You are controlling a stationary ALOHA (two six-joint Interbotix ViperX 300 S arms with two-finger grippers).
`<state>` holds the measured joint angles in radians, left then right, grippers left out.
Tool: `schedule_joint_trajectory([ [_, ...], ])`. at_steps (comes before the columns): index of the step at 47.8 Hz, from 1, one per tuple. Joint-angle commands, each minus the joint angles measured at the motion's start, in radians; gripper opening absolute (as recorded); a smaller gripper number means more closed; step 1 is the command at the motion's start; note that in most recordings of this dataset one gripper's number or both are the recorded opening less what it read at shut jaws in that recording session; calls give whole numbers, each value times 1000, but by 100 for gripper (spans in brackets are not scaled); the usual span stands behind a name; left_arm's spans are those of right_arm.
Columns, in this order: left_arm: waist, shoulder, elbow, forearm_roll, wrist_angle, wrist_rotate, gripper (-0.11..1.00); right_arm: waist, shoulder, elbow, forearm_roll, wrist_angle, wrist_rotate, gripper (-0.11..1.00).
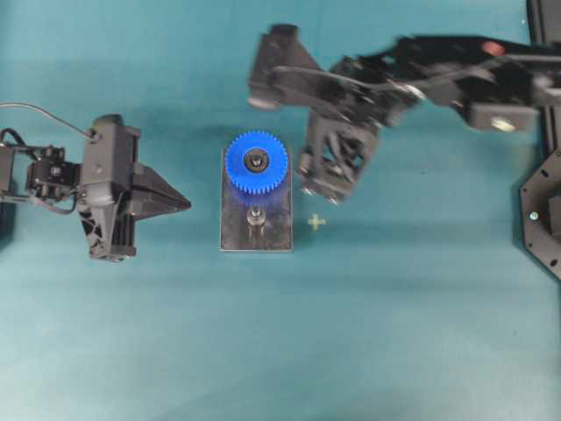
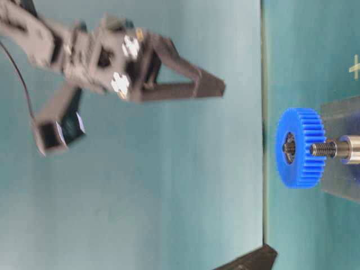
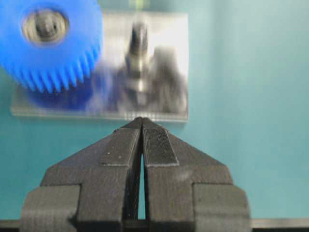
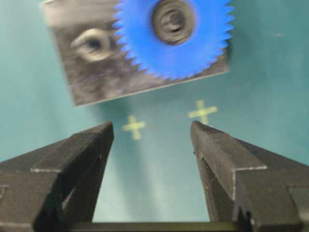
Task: Fit the large gear onto the shaft.
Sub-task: 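Open the right gripper and lift it away from the gear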
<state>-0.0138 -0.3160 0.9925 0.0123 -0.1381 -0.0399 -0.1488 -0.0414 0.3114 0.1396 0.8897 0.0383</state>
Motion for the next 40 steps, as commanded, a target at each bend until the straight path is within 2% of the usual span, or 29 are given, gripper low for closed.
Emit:
schedule_joint_trajectory([
  [1, -3, -12, 3, 3, -58, 0, 0, 9, -61, 29, 0, -40, -12, 70],
  [10, -3, -14, 6, 3, -89, -2, 0, 21, -109, 83, 0, -81, -6, 70],
  [21, -6, -9, 0, 3, -92, -12, 0, 44, -158, 161, 0, -204, -17, 69],
  [40, -11, 11, -3, 3, -94, -21, 0, 63, -311, 391, 0, -465, -15, 69],
])
